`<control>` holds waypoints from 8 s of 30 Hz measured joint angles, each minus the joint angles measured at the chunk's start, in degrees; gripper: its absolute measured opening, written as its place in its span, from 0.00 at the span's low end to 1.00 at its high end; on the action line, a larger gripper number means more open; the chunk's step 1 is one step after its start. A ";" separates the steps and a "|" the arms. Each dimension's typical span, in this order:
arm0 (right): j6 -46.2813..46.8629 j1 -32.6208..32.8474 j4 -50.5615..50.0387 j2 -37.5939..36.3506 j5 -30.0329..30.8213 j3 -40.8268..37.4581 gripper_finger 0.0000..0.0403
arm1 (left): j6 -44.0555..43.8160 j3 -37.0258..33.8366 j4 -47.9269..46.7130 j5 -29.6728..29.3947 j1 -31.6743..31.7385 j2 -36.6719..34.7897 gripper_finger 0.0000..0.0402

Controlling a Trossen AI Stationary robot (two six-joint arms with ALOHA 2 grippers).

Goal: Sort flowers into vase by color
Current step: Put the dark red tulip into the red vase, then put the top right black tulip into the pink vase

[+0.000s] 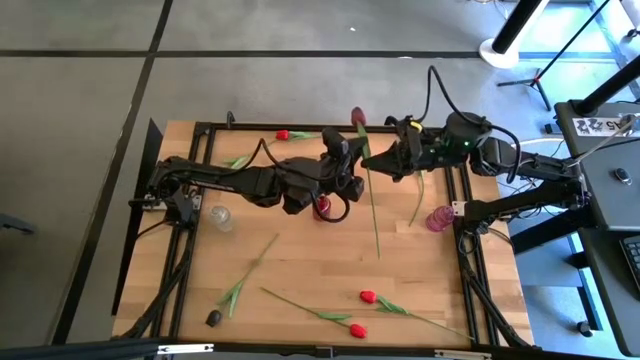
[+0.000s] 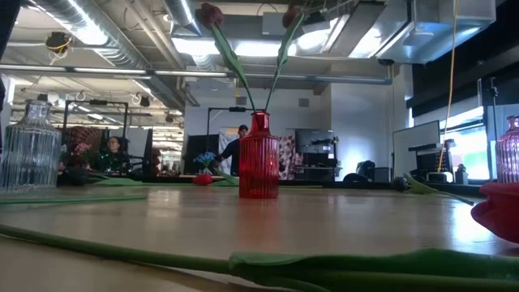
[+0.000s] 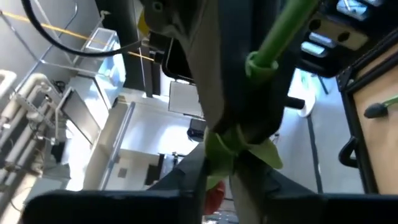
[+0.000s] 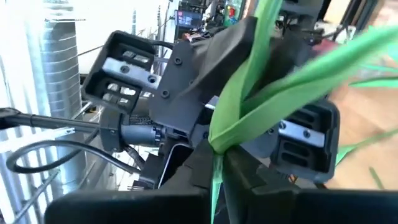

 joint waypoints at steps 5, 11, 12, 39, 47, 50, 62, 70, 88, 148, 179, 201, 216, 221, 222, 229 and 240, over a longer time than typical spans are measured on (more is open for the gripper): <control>-3.70 -0.02 0.90 -0.10 1.33 0.00 0.02 | -5.73 -0.02 -0.45 -1.85 -0.38 -0.74 0.30; -4.70 -0.09 7.67 -0.16 1.92 0.06 0.02 | -18.01 -0.01 -7.30 -2.55 -1.52 -3.85 0.42; -4.73 -0.11 8.36 -0.25 2.00 0.09 0.02 | -20.85 -0.02 -9.73 -2.46 -1.66 -4.47 0.43; -72.75 1.44 6.27 0.55 9.27 0.02 0.02 | -92.57 -0.05 -4.71 55.58 11.76 -10.67 0.49; -76.73 1.44 6.17 0.55 12.46 0.02 0.02 | -89.20 0.00 -5.13 49.75 12.10 -10.45 0.49; -78.15 1.44 7.26 0.55 12.82 0.02 0.02 | -87.19 0.00 -5.66 49.52 11.91 -10.10 0.49; -79.68 1.44 8.07 1.98 14.35 0.02 0.04 | -80.96 -0.06 -3.41 43.47 12.59 -7.85 0.41; -79.96 1.40 7.93 2.10 14.50 0.02 0.15 | -80.18 -0.04 -4.01 43.71 12.67 -8.33 0.06; -78.07 1.49 0.60 -8.30 10.74 0.02 0.67 | -72.52 -6.05 -22.84 44.64 15.64 -21.73 0.01; -71.19 1.44 -9.14 -10.13 21.71 0.04 0.67 | -90.82 -60.70 42.87 84.39 29.90 -24.16 0.14; -51.95 -12.83 -39.61 -1.27 22.37 -4.24 0.67 | -75.14 -30.16 -20.75 71.29 25.17 -28.51 0.46; -49.75 -14.53 -42.64 -0.21 25.64 -4.07 0.67 | -74.83 -49.03 18.62 64.99 22.10 -28.63 0.04; -53.97 -46.99 -42.77 19.27 22.38 -14.31 0.67 | -85.05 -41.50 13.14 67.66 30.08 -37.30 0.20; -53.36 -50.19 -40.33 27.79 25.25 -15.17 0.65 | -87.03 -41.50 10.50 68.25 30.66 -37.62 0.18; -52.65 -50.68 -39.60 29.12 24.89 -15.15 0.63 | -87.55 -41.50 10.61 68.21 30.66 -37.64 0.17; -51.38 -51.62 -37.36 35.44 25.95 -14.86 0.42 | -88.18 -41.53 10.22 68.09 30.36 -38.72 0.14; -48.07 -49.94 -36.25 35.91 25.12 -15.73 0.02 | -86.46 -41.53 5.61 68.06 29.26 -49.42 0.14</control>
